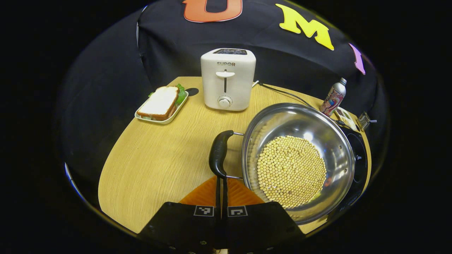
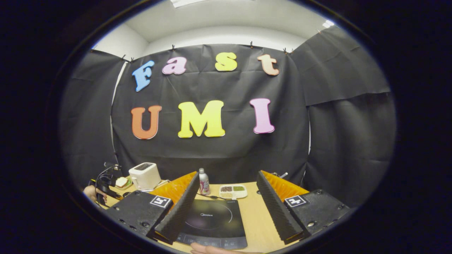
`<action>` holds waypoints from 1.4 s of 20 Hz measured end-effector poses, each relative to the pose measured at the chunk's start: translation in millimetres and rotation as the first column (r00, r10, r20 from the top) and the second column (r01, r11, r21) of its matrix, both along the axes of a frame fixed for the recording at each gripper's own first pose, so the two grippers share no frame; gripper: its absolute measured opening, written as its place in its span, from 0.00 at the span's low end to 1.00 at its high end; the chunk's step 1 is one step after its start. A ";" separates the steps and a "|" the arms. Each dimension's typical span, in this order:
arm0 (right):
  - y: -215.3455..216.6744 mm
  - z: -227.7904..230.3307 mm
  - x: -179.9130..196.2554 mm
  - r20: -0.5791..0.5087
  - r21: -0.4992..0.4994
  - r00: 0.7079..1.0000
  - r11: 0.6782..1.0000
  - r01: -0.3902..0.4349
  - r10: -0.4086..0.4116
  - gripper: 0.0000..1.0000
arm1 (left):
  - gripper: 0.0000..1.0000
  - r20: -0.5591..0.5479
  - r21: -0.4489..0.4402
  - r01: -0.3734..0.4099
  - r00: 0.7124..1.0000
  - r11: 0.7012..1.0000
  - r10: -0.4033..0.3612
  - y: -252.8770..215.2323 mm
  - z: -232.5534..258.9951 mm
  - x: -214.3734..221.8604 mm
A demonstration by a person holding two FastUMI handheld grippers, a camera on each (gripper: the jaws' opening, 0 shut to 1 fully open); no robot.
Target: First push the handle of the pot to place it horizontally, then grasp the pot with both hands and set it on the induction cooktop.
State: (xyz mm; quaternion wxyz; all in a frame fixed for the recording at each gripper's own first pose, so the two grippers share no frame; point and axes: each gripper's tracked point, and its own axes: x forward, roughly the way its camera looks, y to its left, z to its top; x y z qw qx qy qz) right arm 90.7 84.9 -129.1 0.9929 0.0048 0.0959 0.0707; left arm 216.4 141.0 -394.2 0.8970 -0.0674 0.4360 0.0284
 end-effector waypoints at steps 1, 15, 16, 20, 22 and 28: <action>0.6 -0.1 -0.1 -0.003 -0.002 1.000 1.000 0.005 -0.005 0.99 | 0.00 0.002 0.000 0.001 1.000 1.000 -0.001 1.3 0.7 2.2; 33.9 -31.9 8.2 -0.062 -0.012 0.998 1.000 -0.014 0.014 0.99 | 0.34 0.024 0.042 -0.034 0.999 0.999 0.033 18.0 1.6 -31.2; 35.7 -35.9 8.4 -0.072 -0.013 0.997 1.000 -0.017 0.016 0.99 | 0.51 0.028 0.052 -0.046 0.999 0.998 0.045 22.7 2.2 -36.8; 43.2 -48.2 11.2 -0.102 -0.019 0.995 1.000 -0.025 0.023 1.00 | 0.88 0.051 0.039 -0.018 0.999 0.999 0.016 19.7 3.3 -48.6; 47.4 -53.4 11.3 -0.115 -0.014 0.993 0.999 -0.030 0.029 0.99 | 0.86 0.063 0.010 -0.003 0.998 1.000 0.002 18.9 2.7 -49.5; 44.7 -63.3 8.9 -0.141 -0.013 0.990 1.000 -0.020 0.018 0.99 | 0.87 0.147 -0.074 0.111 0.984 0.991 -0.099 15.9 1.1 -57.0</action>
